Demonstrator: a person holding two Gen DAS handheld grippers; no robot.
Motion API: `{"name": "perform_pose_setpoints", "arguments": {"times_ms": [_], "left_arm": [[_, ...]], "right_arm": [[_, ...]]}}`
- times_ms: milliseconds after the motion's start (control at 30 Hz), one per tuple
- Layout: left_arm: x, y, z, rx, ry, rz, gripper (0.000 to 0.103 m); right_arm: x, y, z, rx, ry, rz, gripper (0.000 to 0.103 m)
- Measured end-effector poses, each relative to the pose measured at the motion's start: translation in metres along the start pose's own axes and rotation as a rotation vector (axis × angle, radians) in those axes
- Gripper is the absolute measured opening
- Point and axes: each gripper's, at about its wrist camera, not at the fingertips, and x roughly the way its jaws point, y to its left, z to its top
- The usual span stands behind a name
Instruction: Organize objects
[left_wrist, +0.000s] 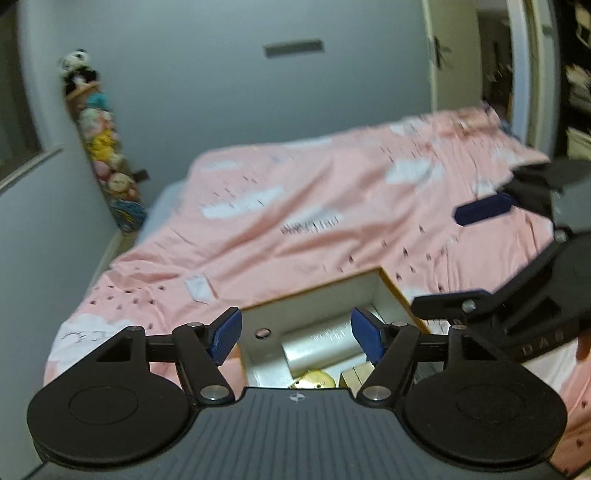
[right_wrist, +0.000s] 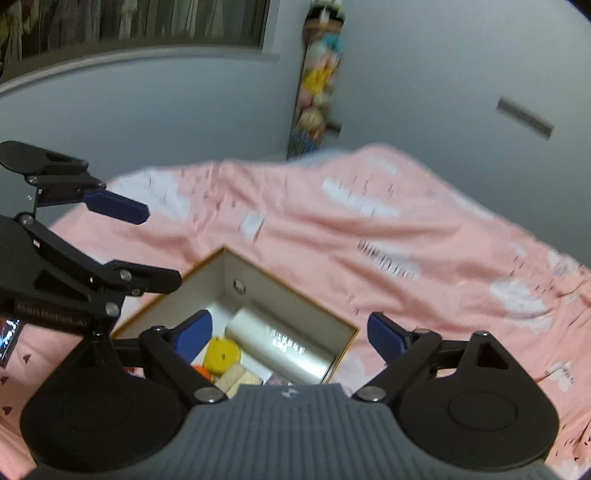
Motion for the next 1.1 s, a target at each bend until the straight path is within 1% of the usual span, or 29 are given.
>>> {"name": "perform_pose_setpoints", "arguments": {"times_ms": [100, 167, 267, 333, 400, 500, 633, 833, 967, 1100], "left_arm": [[-0.019, -0.004, -0.006, -0.031, -0.079, 0.052, 0.085], [-0.028, -0.007, -0.012, -0.054, -0.124, 0.090, 0.085], [-0.039, -0.012, -0.024, -0.121, -0.160, 0.141, 0.087], [-0.041, -0.016, -0.032, -0.150, -0.165, 0.144, 0.088], [-0.041, -0.019, -0.040, -0.179, -0.154, 0.146, 0.088], [-0.038, -0.023, -0.053, -0.217, -0.139, 0.152, 0.088], [-0.034, -0.032, -0.070, -0.194, -0.126, 0.162, 0.088], [-0.027, -0.035, -0.095, -0.200, -0.082, 0.138, 0.088], [-0.017, -0.034, -0.108, -0.227, -0.016, 0.125, 0.088], [-0.003, -0.034, -0.121, -0.257, 0.046, 0.123, 0.088]], "right_arm": [[-0.019, 0.008, -0.011, 0.048, -0.073, -0.033, 0.097], [-0.026, 0.013, -0.022, 0.100, -0.092, -0.038, 0.098], [-0.037, 0.018, -0.039, 0.193, -0.141, -0.017, 0.101], [-0.043, 0.020, -0.050, 0.257, -0.164, -0.014, 0.102], [-0.048, 0.024, -0.059, 0.298, -0.179, -0.055, 0.102], [-0.048, 0.029, -0.070, 0.324, -0.191, -0.119, 0.102], [-0.048, 0.034, -0.087, 0.355, -0.196, -0.167, 0.102], [-0.048, 0.049, -0.111, 0.340, -0.181, -0.196, 0.102], [-0.044, 0.051, -0.120, 0.368, -0.153, -0.194, 0.102], [-0.034, 0.054, -0.127, 0.371, -0.103, -0.194, 0.102]]}}
